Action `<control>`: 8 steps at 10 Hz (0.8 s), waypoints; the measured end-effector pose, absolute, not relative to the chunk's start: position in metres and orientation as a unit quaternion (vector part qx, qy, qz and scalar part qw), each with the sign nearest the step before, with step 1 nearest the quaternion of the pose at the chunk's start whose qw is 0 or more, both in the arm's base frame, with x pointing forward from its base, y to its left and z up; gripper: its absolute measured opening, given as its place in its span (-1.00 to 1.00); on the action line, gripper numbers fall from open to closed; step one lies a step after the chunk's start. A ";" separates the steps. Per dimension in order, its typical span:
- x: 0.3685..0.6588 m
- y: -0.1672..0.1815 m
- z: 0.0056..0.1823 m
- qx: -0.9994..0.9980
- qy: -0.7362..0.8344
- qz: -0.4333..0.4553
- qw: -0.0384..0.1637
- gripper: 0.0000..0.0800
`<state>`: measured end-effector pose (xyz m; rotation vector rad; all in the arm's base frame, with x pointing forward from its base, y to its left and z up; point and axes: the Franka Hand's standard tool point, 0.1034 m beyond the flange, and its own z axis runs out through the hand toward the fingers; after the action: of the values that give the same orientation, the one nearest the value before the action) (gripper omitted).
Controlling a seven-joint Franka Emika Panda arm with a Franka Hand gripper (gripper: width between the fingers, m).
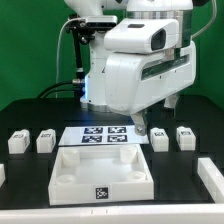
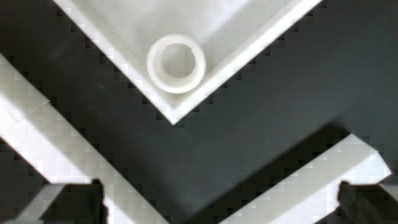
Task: Assemble one leg
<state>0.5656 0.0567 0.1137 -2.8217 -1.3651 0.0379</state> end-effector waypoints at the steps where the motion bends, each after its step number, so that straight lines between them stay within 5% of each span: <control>1: 0.565 0.057 0.113 -0.900 -0.435 0.013 0.004 0.63; 8: 0.565 0.057 0.113 -0.900 -0.435 0.013 0.004 0.63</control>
Offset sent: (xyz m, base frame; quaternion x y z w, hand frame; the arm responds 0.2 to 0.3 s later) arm 0.0000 0.0000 0.0000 0.0000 0.0000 0.0000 1.0000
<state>0.5651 0.0567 0.1125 -2.8209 -1.3641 0.0407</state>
